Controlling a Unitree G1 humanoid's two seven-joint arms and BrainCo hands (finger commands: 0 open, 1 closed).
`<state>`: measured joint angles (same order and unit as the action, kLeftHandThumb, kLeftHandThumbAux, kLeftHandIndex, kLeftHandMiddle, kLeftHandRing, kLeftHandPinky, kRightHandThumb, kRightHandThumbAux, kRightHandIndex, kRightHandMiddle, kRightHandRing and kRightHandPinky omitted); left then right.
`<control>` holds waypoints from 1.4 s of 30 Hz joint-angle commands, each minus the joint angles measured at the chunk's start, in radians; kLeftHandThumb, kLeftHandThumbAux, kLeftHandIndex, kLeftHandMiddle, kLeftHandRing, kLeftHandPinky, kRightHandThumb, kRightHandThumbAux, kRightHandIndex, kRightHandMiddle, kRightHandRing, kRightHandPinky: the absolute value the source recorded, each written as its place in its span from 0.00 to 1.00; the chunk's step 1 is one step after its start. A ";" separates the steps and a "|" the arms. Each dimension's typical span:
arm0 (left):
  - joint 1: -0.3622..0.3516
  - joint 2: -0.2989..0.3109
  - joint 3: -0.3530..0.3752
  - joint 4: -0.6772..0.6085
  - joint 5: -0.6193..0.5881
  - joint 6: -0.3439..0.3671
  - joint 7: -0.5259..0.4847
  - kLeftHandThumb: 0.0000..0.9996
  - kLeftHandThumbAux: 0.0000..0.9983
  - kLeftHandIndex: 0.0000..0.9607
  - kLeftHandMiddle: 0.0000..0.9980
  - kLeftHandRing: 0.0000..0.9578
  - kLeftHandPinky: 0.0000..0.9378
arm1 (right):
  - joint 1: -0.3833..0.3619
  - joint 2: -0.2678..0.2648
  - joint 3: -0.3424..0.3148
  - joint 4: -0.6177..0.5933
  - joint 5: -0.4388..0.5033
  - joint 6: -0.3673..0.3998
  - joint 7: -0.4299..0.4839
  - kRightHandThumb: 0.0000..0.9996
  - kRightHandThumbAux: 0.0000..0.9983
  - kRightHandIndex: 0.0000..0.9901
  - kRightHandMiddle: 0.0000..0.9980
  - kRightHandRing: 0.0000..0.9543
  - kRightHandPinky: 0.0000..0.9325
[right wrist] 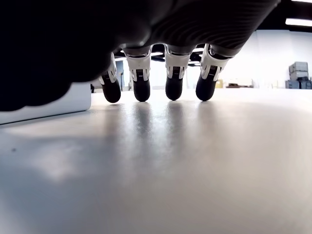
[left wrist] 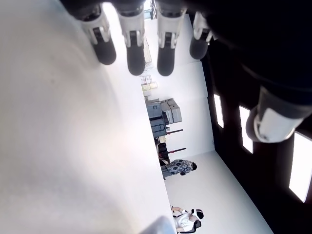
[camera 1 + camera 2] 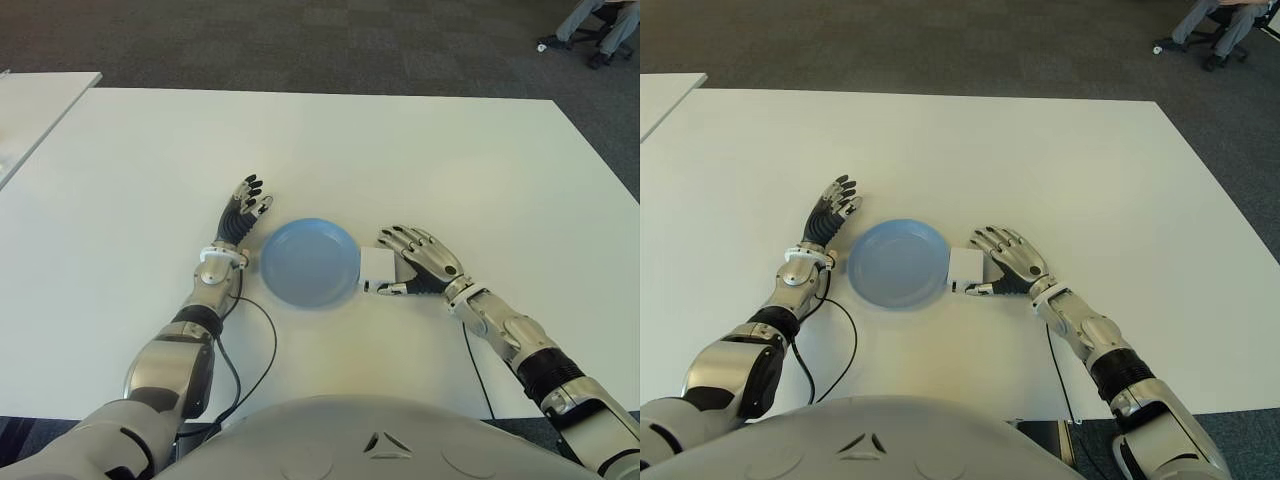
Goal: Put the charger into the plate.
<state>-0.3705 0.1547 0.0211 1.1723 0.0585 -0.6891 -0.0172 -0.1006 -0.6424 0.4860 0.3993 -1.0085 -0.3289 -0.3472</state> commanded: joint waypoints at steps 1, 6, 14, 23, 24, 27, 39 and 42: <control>0.059 -0.030 -0.021 0.037 0.023 0.050 -0.024 0.00 0.48 0.02 0.15 0.14 0.13 | 0.011 -0.005 0.022 0.032 -0.025 0.016 -0.014 0.18 0.13 0.00 0.00 0.00 0.00; 0.053 -0.022 -0.015 0.054 0.017 0.075 -0.040 0.00 0.49 0.02 0.16 0.15 0.13 | 0.019 0.008 0.009 0.040 -0.009 0.017 -0.078 0.17 0.21 0.01 0.01 0.00 0.00; 0.053 -0.023 -0.012 0.054 0.015 0.065 -0.042 0.00 0.50 0.01 0.14 0.14 0.12 | 0.021 0.021 0.009 0.074 -0.042 0.009 -0.344 0.51 0.55 0.40 0.60 0.60 0.63; 0.049 -0.026 -0.016 0.053 0.020 0.082 -0.032 0.00 0.51 0.01 0.15 0.14 0.12 | 0.020 0.030 0.021 0.113 -0.049 0.009 -0.497 0.72 0.70 0.44 0.79 0.82 0.88; 0.048 -0.027 -0.016 0.054 0.020 0.083 -0.031 0.00 0.52 0.01 0.15 0.14 0.12 | 0.018 0.027 0.024 0.118 -0.050 0.003 -0.507 0.72 0.71 0.44 0.81 0.84 0.90; 0.049 -0.029 -0.015 0.054 0.019 0.080 -0.030 0.00 0.52 0.01 0.15 0.14 0.12 | 0.010 0.021 0.035 0.131 -0.051 -0.011 -0.528 0.73 0.71 0.44 0.84 0.87 0.93; 0.048 -0.032 -0.018 0.053 0.023 0.080 -0.026 0.00 0.52 0.02 0.16 0.16 0.14 | -0.007 0.012 0.054 0.157 -0.047 -0.052 -0.604 0.74 0.71 0.45 0.87 0.91 0.95; 0.048 -0.033 -0.018 0.054 0.023 0.083 -0.024 0.00 0.52 0.03 0.16 0.16 0.14 | -0.011 0.013 0.056 0.165 -0.046 -0.064 -0.626 0.73 0.71 0.45 0.87 0.91 0.95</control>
<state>-0.3745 0.1538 0.0224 1.1758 0.0581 -0.6878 -0.0230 -0.1238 -0.6311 0.5256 0.5241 -1.0377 -0.3888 -0.9617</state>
